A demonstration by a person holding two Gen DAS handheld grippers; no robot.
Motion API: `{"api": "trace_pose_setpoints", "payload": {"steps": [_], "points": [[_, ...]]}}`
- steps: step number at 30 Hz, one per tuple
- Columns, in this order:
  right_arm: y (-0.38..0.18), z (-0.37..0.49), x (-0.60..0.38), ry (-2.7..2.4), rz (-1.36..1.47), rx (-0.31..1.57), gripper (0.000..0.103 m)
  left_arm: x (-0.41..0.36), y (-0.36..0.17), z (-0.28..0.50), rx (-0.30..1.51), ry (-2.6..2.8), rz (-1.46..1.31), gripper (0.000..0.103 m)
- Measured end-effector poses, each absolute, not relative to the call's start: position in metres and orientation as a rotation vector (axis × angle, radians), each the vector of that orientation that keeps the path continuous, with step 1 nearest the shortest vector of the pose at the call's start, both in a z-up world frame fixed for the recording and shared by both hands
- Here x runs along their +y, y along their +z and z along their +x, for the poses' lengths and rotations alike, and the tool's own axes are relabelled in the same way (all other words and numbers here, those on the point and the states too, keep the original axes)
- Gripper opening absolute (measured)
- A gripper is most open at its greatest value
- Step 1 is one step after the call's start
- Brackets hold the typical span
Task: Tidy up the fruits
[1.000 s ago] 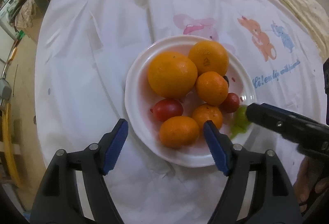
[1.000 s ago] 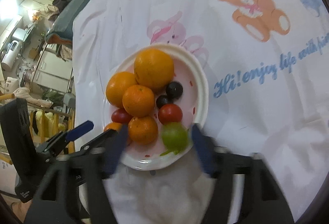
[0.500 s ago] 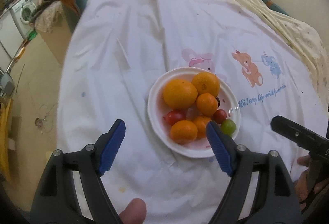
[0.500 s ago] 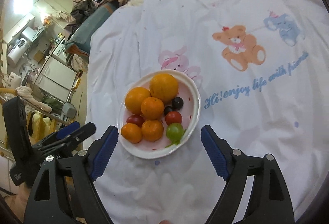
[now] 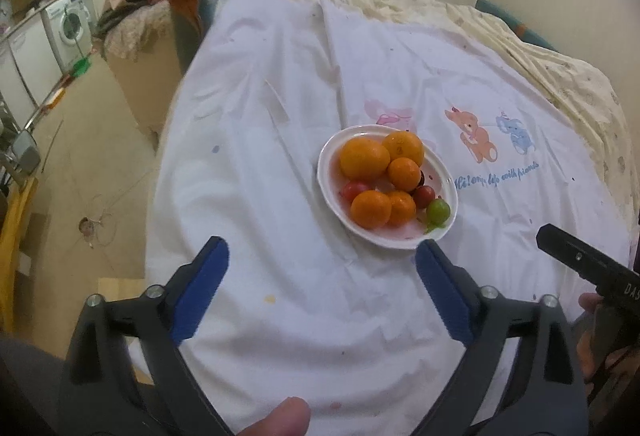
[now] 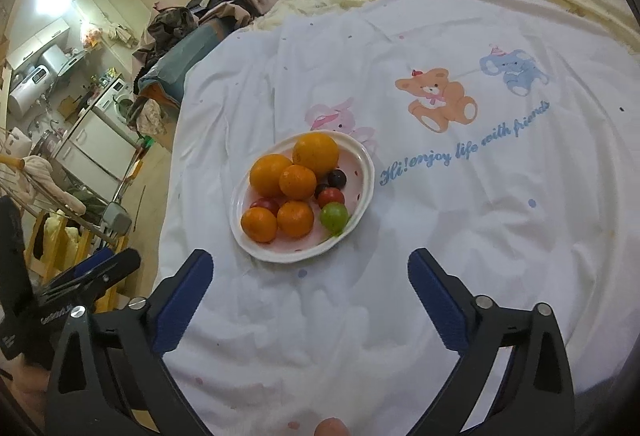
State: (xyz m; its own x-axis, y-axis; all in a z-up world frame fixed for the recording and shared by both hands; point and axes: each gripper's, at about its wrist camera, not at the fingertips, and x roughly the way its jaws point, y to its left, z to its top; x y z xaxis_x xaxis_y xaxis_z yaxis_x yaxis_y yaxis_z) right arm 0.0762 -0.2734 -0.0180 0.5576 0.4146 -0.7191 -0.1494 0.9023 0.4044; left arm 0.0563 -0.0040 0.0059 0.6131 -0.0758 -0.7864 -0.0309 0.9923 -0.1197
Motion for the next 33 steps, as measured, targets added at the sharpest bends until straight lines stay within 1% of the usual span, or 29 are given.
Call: {"api": "trace_pose_setpoints", "payload": {"steps": [3,5,8,14,19,33], "points": [[-0.018,0.063,-0.266,0.348,0.301,0.915,0.102,-0.004,0.008,0.042,0.869,-0.014,-0.11,0.098],[-0.02,0.057,-0.263,0.343,0.293,0.917,0.102,-0.002,0.009,0.035,0.858,0.0,-0.118,0.102],[-0.019,0.045,-0.256,0.312,0.254,0.865,0.103,0.002,0.007,0.028,0.851,0.022,-0.155,0.102],[-0.012,0.039,-0.238,0.243,0.09,0.746,0.103,-0.005,0.006,0.028,0.812,0.047,-0.116,0.102],[-0.014,0.044,-0.237,0.23,0.095,0.746,0.103,-0.014,0.004,0.031,0.8,0.045,-0.08,0.102],[-0.014,0.043,-0.233,0.214,0.069,0.736,0.103,-0.014,0.004,0.029,0.799,0.039,-0.09,0.102]]}}
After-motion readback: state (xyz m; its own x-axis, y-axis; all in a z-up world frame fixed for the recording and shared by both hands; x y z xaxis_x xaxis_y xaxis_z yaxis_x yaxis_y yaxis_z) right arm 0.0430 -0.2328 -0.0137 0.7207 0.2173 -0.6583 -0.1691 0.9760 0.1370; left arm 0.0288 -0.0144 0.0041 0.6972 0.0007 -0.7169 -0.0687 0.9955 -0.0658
